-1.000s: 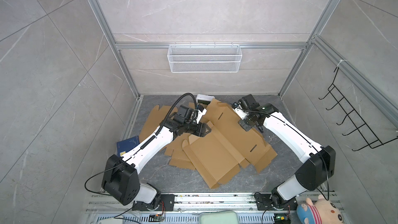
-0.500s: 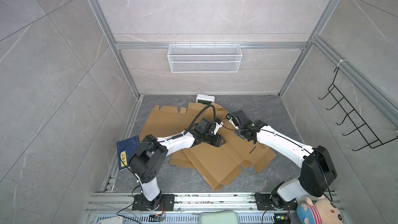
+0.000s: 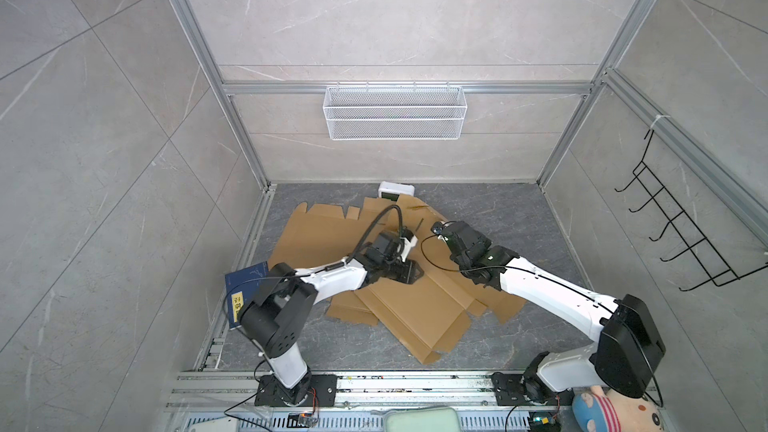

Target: Fold the paper box

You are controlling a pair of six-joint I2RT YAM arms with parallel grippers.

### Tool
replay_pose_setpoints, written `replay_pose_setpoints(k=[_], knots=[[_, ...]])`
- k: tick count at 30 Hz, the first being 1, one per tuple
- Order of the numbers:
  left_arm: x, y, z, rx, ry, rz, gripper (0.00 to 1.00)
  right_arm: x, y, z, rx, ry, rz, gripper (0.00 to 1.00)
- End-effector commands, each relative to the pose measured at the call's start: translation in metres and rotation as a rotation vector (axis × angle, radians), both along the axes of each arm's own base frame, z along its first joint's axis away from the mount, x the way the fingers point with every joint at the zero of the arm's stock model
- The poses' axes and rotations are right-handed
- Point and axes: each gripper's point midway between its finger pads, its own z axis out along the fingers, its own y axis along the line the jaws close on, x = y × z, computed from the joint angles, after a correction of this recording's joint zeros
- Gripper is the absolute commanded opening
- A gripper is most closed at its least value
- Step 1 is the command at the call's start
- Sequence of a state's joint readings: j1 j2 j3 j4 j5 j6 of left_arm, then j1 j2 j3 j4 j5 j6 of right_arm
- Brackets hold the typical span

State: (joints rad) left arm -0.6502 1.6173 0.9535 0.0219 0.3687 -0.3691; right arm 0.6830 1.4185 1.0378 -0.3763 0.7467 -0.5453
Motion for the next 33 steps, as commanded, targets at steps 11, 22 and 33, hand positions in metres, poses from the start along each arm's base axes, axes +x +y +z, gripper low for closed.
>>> replay_pose_setpoints(k=[11,22,33], knots=[[0.085,0.042,0.146,-0.22,-0.12,0.162,0.7,0.008,0.023,0.002,-0.153,-0.171,0.089,0.0],[0.096,-0.004,0.098,-0.141,0.023,0.029,0.75,0.007,0.03,-0.005,-0.158,-0.17,0.105,0.0],[0.083,-0.014,0.096,-0.153,0.035,-0.006,0.67,0.009,0.033,-0.011,-0.179,-0.171,0.099,0.0]])
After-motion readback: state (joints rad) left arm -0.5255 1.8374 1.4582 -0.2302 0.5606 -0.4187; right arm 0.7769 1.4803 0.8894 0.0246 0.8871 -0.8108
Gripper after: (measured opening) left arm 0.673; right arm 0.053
